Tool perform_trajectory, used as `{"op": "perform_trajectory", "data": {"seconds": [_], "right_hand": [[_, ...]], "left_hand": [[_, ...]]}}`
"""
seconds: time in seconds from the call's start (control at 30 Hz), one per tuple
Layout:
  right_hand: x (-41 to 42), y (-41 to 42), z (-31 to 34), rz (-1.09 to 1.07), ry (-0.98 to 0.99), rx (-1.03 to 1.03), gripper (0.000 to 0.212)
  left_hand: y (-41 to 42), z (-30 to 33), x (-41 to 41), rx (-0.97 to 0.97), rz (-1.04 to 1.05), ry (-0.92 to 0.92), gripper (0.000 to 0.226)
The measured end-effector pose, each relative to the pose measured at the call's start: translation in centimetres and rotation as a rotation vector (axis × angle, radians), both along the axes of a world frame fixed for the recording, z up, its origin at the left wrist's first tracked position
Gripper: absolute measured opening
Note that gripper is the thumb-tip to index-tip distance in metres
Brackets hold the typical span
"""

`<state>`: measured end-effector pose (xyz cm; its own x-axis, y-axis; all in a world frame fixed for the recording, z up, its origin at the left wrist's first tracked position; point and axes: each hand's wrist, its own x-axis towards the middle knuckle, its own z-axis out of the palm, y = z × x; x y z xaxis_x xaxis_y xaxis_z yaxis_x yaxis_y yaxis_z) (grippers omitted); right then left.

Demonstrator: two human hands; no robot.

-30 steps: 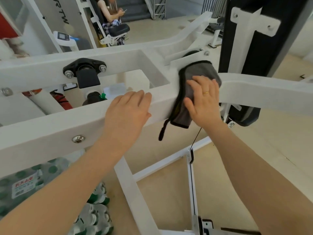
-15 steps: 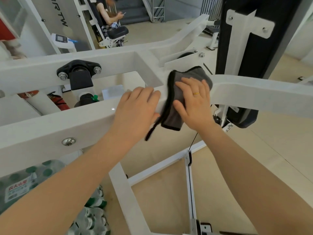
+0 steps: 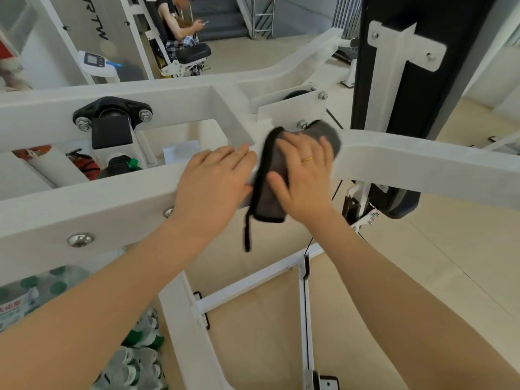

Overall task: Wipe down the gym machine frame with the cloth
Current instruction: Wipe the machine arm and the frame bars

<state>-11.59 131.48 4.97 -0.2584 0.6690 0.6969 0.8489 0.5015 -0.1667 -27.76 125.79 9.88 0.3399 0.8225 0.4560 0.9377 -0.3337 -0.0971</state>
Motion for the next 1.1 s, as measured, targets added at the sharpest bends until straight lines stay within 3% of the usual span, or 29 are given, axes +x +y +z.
{"op": "perform_trajectory", "data": {"seconds": [0.13, 0.27, 0.43, 0.6, 0.7, 0.8, 0.93, 1.1], "right_hand": [[0.7, 0.2, 0.9, 0.101, -0.066, 0.021, 0.052], [1.2, 0.2, 1.5, -0.037, 0.055, -0.081, 0.055], [-5.1, -3.3, 1.4, 0.044, 0.024, -0.026, 0.054], [-14.5, -8.2, 1.8, 0.223, -0.006, 0.075, 0.054], [-15.3, -8.3, 1.8, 0.291, -0.054, 0.133, 0.050], [-13.4, -7.4, 0.8, 0.233, -0.143, 0.220, 0.047], [-17.5, -9.6, -0.8, 0.058, -0.068, 0.166, 0.057], [-26.7, -14.1, -1.0, 0.177, -0.067, 0.241, 0.061]], "left_hand": [[-0.1, 0.1, -0.4, -0.096, 0.014, -0.019, 0.055], [-2.9, 1.2, -2.4, -0.073, 0.065, -0.003, 0.058], [-6.5, 1.1, -7.2, 0.001, 0.083, -0.054, 0.047], [-9.8, 0.3, -10.9, 0.021, 0.214, -0.080, 0.058], [-12.1, 0.3, -13.1, 0.032, 0.317, -0.085, 0.058], [-14.2, 0.3, -15.6, 0.039, 0.382, -0.092, 0.057], [-16.5, 0.1, -18.6, 0.087, 0.422, -0.118, 0.047], [-18.4, -0.5, -21.8, 0.157, 0.446, -0.180, 0.041]]}}
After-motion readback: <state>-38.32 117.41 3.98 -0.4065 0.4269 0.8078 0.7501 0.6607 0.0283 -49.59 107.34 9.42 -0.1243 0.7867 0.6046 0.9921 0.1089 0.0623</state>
